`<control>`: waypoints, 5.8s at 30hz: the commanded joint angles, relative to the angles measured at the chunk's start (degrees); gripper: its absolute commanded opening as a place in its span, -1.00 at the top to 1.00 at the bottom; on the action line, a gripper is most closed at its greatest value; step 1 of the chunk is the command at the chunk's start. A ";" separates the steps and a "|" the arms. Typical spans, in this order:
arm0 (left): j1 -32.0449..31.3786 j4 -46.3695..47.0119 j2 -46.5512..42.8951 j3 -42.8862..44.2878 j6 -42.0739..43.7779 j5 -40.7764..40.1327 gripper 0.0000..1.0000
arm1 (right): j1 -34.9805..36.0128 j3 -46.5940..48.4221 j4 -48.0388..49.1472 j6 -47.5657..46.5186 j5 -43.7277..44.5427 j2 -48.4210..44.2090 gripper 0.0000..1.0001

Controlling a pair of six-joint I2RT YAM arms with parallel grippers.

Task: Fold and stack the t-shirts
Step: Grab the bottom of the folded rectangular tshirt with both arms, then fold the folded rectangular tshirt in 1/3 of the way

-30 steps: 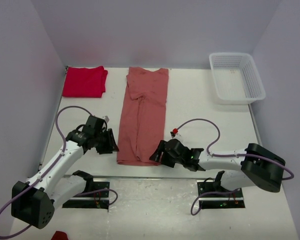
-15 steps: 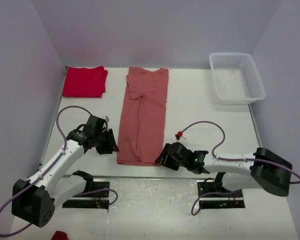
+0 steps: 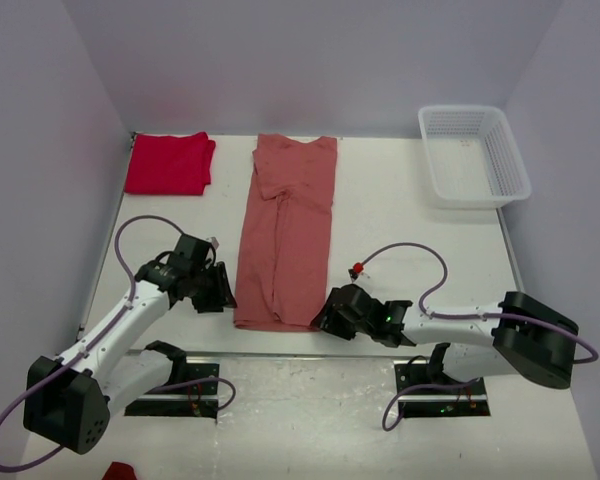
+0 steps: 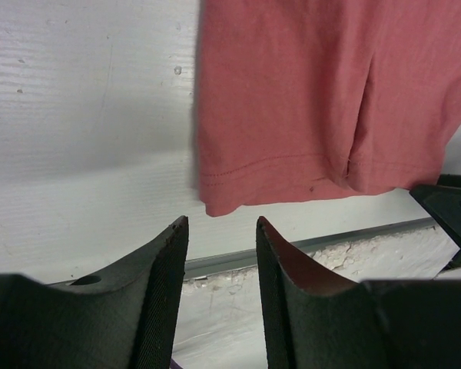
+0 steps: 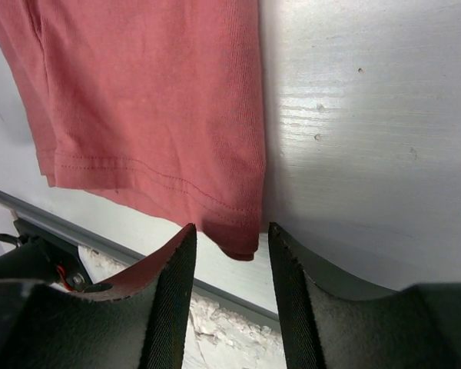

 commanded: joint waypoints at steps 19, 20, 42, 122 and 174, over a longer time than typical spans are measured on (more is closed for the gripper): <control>-0.58 1.72 -0.61 -5.00 -0.87 3.56 -0.02 | 0.35 0.75 -3.50 0.07 3.64 2.35 1.00; -0.67 1.90 -0.61 -5.27 -0.95 3.82 -0.02 | 0.35 0.75 -3.85 0.07 3.64 2.35 1.00; -0.93 9.72 6.77 -6.15 -2.97 5.14 0.04 | 0.35 -0.91 -3.33 -0.02 3.73 0.07 1.00; 0.30 8.85 36.11 39.17 6.08 4.71 1.00 | -25.58 54.17 -40.95 -51.07 0.22 18.16 1.00; 4.08 25.91 40.61 56.87 13.37 -14.55 -0.96 | -44.39 95.56 -44.99 -66.82 -12.96 43.95 -0.78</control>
